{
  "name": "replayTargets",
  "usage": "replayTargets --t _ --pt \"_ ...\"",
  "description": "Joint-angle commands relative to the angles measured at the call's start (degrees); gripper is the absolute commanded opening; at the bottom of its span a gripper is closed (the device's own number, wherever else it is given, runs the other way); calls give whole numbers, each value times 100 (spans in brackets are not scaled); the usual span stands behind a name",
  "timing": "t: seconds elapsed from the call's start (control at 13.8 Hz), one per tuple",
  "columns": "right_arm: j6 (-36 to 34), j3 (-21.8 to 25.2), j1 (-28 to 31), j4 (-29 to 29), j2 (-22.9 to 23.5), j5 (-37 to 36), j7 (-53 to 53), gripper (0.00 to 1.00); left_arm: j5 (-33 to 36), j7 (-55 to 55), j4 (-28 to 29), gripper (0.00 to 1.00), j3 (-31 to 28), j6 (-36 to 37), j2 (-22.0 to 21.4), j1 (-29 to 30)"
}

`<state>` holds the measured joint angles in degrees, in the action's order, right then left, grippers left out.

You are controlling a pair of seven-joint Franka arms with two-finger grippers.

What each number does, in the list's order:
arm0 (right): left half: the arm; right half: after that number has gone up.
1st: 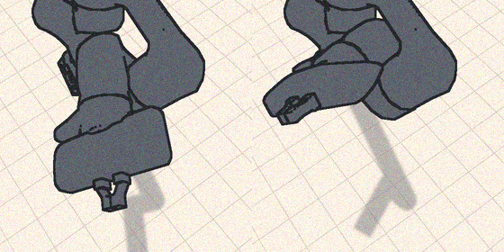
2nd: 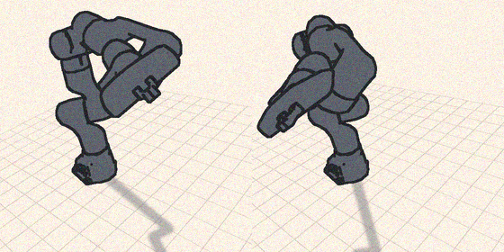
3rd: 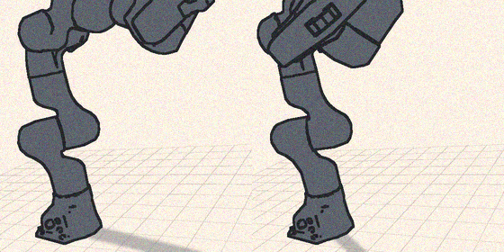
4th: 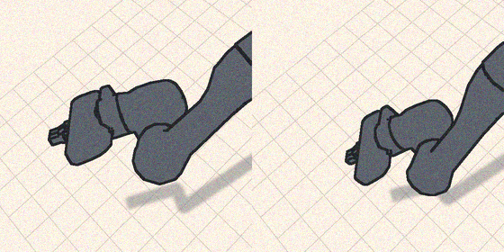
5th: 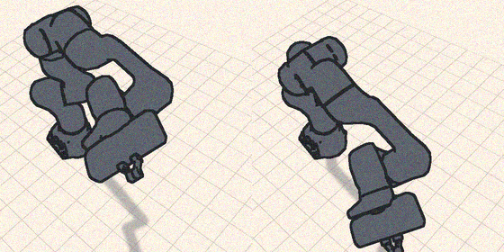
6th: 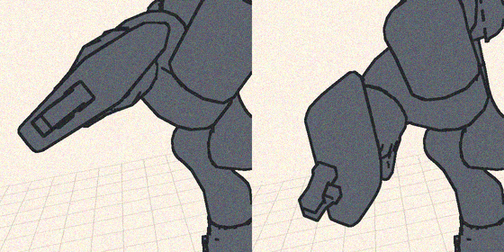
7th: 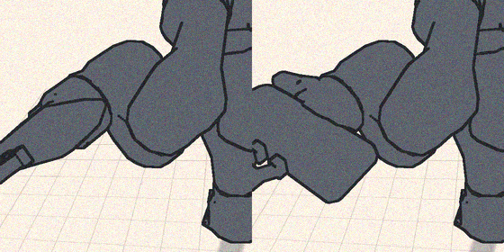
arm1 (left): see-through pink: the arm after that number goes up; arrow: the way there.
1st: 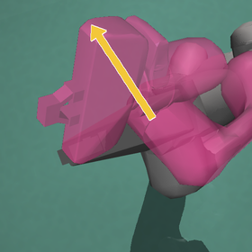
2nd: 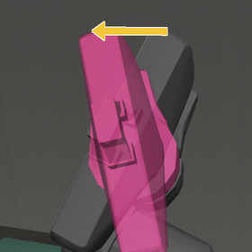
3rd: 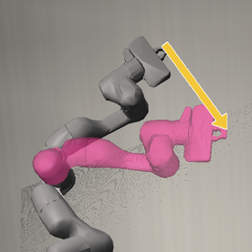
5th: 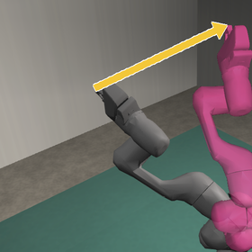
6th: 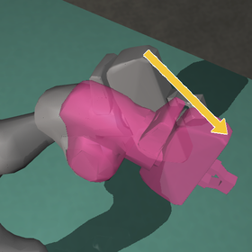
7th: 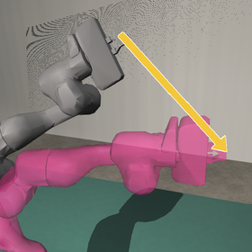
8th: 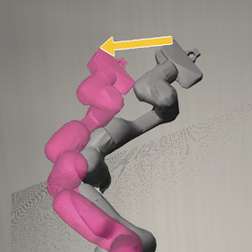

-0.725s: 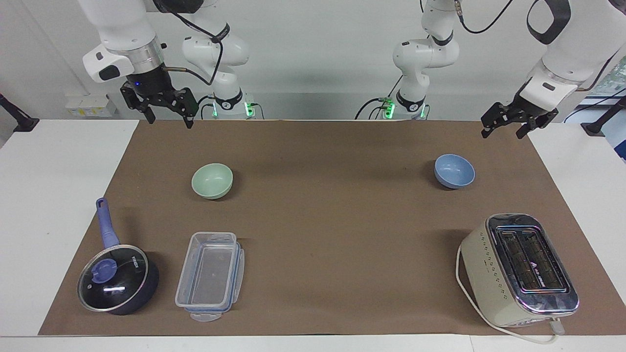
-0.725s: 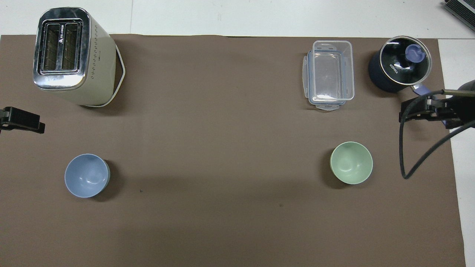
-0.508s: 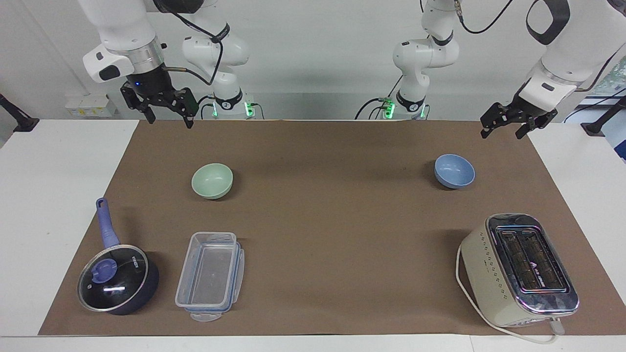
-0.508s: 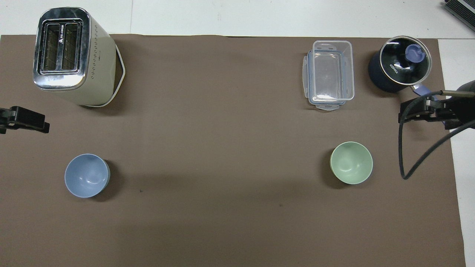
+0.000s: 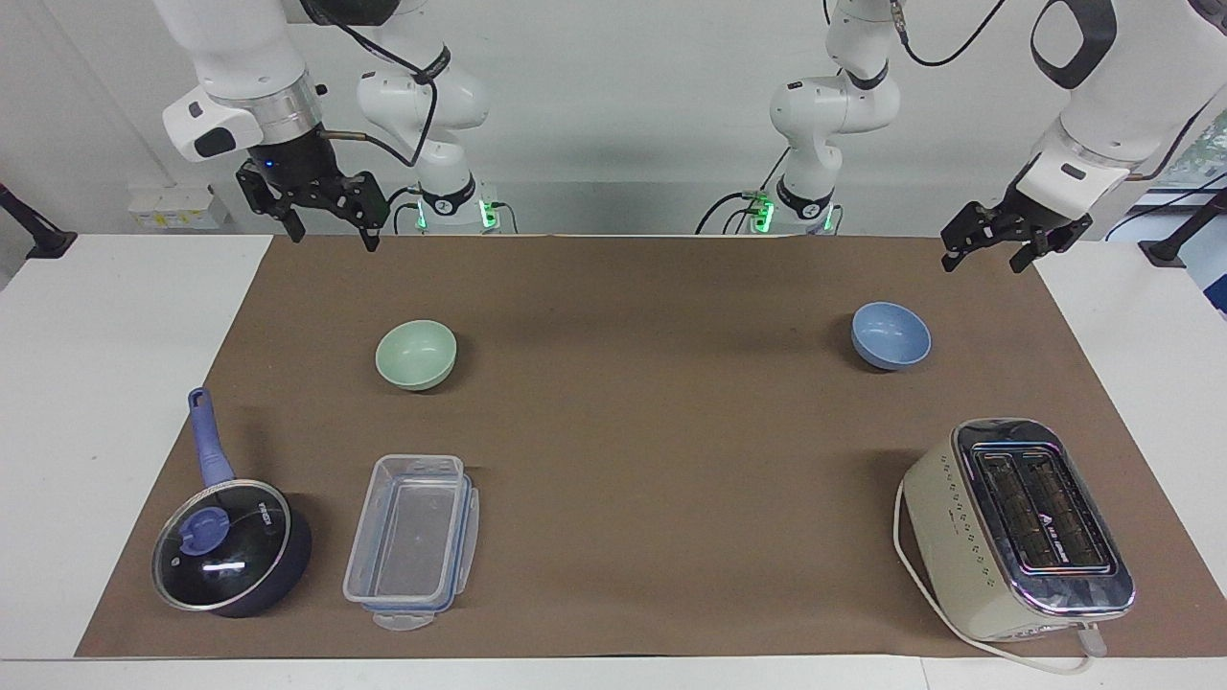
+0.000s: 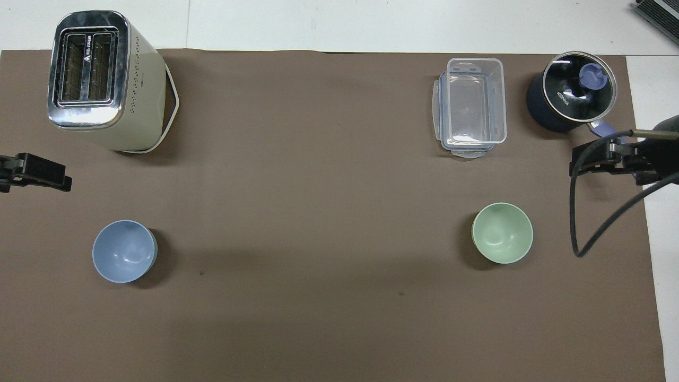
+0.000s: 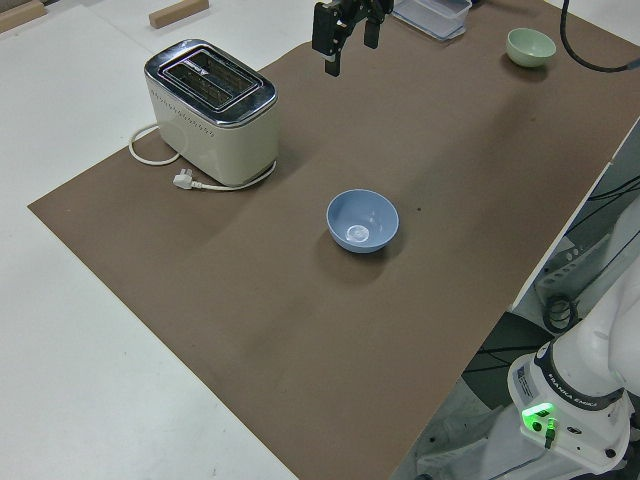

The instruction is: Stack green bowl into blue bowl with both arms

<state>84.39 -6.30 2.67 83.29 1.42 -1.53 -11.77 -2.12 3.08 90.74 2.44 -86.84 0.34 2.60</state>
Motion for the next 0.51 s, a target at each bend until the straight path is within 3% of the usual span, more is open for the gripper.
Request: replayTargets --t 0.0,0.44 --pt "121 -21 67 179 -142 48 149 100 -8 -26 427 100 -7 -237 -280 13" --pt "104 -21 67 170 -142 48 105 100 -8 -9 1032 100 -42 -675 -412 39"
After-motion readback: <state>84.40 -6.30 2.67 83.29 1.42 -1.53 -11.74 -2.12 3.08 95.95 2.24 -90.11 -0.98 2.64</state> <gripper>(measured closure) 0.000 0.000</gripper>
